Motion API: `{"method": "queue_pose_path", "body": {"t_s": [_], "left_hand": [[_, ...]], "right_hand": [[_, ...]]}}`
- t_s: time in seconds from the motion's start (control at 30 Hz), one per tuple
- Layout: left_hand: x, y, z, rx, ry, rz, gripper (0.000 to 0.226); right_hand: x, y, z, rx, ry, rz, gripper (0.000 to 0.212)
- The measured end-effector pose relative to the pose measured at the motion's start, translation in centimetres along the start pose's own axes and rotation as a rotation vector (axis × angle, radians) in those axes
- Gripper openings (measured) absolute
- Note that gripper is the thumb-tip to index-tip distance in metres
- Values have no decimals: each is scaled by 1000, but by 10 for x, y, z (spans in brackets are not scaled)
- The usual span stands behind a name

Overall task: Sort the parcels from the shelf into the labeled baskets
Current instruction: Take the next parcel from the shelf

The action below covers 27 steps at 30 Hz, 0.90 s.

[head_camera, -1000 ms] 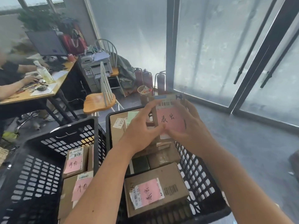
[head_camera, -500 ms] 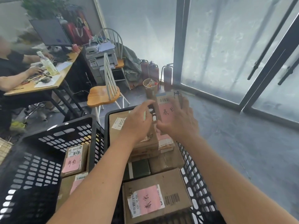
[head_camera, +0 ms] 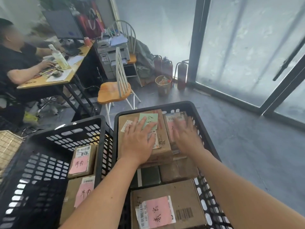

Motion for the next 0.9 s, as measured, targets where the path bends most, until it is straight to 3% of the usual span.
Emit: {"method": "queue_pose_path", "body": {"t_s": [0.27,0.43,0.9], "left_hand": [[-2,-1,0,12,-45,-8,51],[8,3,11,49,-151,-57,54],[120,7,1,-40,28,-72,61]], "right_hand": [[1,-7,10,31,-56,-147,53],[32,-21,2,29,61,-154,58],[109,-115,-50,248,193,-187,67]]}}
Point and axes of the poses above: each hand's wrist, its own z-axis towards the middle knuckle, its own x-axis out of the back of the hand, y = z × x, the point moved 10 cm from there along z, towards the middle knuckle, and after that the axes turned 7 degrees about y, right-handed, at the moved point
